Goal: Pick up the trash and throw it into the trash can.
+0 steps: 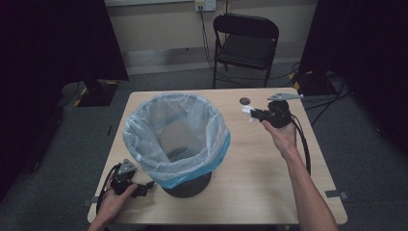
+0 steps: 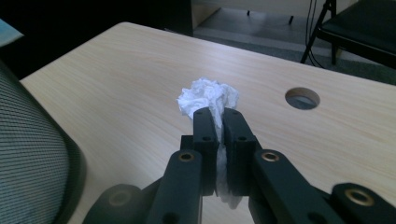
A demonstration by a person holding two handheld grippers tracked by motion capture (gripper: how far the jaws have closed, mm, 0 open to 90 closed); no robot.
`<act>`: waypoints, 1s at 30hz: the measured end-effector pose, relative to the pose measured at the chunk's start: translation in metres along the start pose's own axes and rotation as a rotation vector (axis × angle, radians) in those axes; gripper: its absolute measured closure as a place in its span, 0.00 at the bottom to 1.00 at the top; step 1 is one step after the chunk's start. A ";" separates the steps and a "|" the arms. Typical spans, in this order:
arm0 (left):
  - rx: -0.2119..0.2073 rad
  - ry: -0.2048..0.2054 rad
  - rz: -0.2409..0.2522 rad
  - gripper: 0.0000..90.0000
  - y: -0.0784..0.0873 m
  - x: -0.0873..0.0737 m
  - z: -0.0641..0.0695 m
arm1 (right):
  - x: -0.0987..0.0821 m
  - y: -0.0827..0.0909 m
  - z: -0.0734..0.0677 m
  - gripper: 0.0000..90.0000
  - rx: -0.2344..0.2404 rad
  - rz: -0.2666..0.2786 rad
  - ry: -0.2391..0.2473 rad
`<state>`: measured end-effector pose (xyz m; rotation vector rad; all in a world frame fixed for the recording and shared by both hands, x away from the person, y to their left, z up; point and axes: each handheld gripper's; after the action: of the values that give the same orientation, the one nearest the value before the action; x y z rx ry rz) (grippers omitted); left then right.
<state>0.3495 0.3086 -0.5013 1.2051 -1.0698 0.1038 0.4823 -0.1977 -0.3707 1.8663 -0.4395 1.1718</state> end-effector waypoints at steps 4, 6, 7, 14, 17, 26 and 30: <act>0.000 0.000 0.000 0.00 0.000 0.000 0.000 | 0.008 0.008 -0.012 0.95 0.023 0.022 0.017; 0.000 0.000 0.000 0.00 0.000 0.000 0.000 | 0.013 0.012 -0.018 0.95 0.033 0.033 0.031; -0.001 0.000 0.000 0.00 0.000 0.000 0.000 | 0.016 0.013 -0.021 0.95 0.040 0.040 0.034; 0.000 0.001 0.000 0.00 0.000 0.000 0.000 | 0.034 0.030 -0.047 0.95 0.105 0.111 0.065; 0.000 0.001 0.000 0.00 0.000 0.000 0.000 | 0.044 0.035 -0.058 0.95 0.126 0.126 0.087; 0.000 0.001 0.000 0.00 0.000 0.000 0.000 | 0.071 0.050 -0.087 0.95 0.187 0.189 0.140; 0.000 0.000 0.000 0.00 0.000 0.000 0.000 | 0.081 0.056 -0.100 0.95 0.213 0.210 0.163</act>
<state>0.3495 0.3086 -0.5014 1.2050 -1.0698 0.1044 0.4298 -0.1363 -0.2564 1.9193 -0.4415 1.5512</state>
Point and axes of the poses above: each handheld gripper's, and its own axes: y roughly backward along the jaws, x roughly out of its top, z roughly to its right, and after that the axes turned 3 degrees about -y, right-handed
